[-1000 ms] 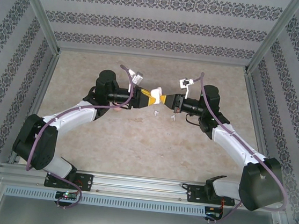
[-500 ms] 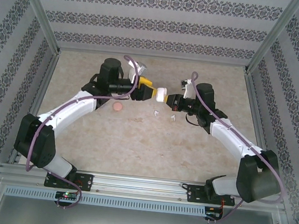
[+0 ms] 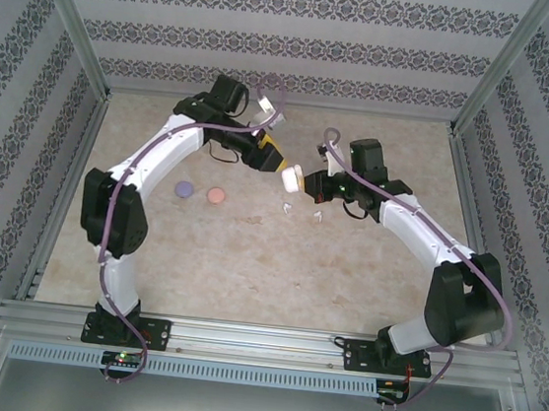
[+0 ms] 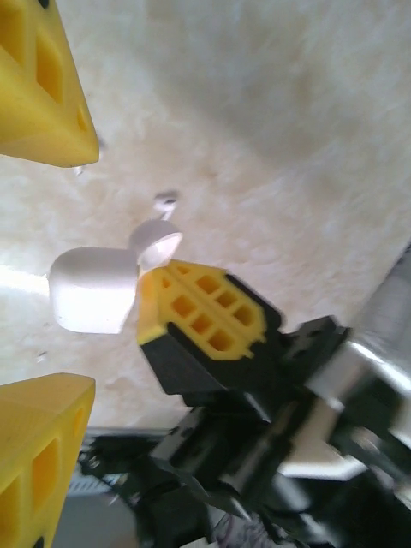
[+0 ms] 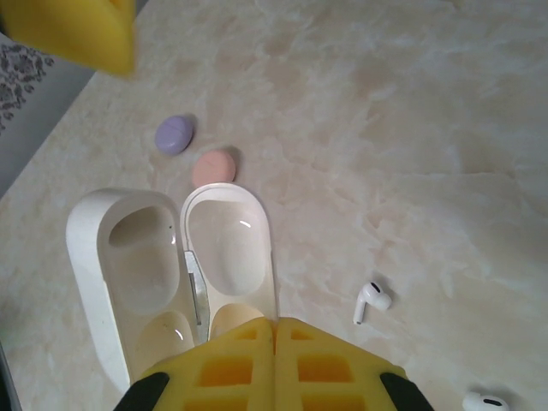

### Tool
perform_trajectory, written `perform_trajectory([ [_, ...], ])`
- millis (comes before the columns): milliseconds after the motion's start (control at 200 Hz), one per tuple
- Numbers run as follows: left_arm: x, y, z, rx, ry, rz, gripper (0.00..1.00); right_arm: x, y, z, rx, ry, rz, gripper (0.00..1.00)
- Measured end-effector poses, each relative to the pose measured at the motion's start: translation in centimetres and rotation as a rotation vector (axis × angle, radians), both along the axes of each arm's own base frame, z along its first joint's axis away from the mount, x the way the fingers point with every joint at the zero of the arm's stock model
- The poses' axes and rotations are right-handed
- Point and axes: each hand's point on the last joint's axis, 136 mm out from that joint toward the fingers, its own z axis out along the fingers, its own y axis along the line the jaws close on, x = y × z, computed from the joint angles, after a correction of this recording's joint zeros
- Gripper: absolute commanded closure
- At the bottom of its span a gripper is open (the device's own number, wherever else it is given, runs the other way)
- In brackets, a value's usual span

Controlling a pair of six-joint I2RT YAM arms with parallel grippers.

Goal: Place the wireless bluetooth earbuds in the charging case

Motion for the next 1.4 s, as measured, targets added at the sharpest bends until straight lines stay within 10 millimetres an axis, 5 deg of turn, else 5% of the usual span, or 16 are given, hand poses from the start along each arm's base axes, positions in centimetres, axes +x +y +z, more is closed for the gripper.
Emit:
perform_trajectory([
  [160, -1.8, 0.2, -2.3, 0.005, 0.15, -0.088, 0.37, -0.8, 0.3, 0.3, -0.004, 0.009, 0.052, 1.0],
  [605, -4.9, 0.1, -1.0, -0.078, 0.253, -0.199, 0.41, -2.6, 2.9, 1.5, -0.021, 0.009, 0.173, 1.0],
  [1234, -5.5, 0.2, -2.6, -0.082, 0.308, -0.236, 0.57, -2.6, 3.9, 1.7, -0.068, 0.003, 0.22, 1.0],
  [1399, -5.7, 0.2, -2.5, -0.084, 0.312, -0.244, 0.68, -2.5, 3.7, 1.4, -0.085, 0.004, 0.216, 1.0],
])
